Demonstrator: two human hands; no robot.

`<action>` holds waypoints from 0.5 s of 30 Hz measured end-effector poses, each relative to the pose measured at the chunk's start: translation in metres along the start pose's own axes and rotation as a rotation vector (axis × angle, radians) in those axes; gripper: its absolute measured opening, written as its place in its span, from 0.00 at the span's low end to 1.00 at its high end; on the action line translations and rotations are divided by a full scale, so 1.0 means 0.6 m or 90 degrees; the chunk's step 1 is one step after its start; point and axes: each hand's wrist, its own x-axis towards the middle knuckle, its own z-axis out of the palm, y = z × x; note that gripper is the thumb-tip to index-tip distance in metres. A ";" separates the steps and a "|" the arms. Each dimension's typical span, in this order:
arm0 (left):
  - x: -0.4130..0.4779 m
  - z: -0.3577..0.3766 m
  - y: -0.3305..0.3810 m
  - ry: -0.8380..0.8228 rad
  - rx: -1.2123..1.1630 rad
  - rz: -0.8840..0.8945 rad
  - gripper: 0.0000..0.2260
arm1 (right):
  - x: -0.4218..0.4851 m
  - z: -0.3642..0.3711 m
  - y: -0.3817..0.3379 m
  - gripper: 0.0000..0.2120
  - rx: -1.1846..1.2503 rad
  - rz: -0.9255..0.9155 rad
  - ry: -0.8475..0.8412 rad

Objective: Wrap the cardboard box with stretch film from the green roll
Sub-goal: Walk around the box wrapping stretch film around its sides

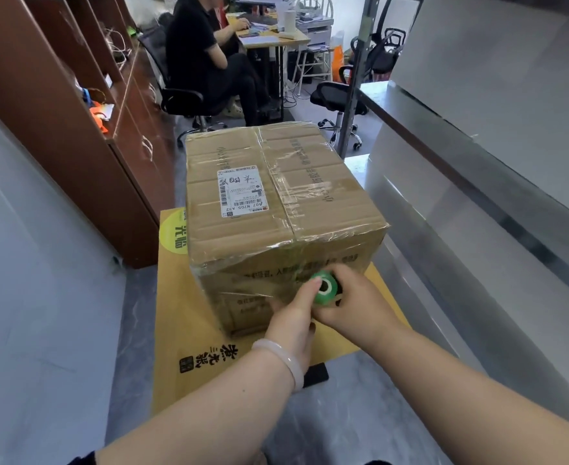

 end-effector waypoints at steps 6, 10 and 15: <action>-0.009 0.076 -0.060 0.081 -0.045 0.044 0.69 | -0.013 -0.045 0.013 0.20 -0.021 -0.015 -0.041; 0.002 0.121 -0.054 0.157 -0.114 0.079 0.69 | 0.011 -0.086 0.038 0.25 -0.022 -0.100 -0.138; 0.027 0.131 -0.057 0.174 -0.132 0.081 0.71 | 0.041 -0.121 0.067 0.26 -0.025 -0.183 -0.200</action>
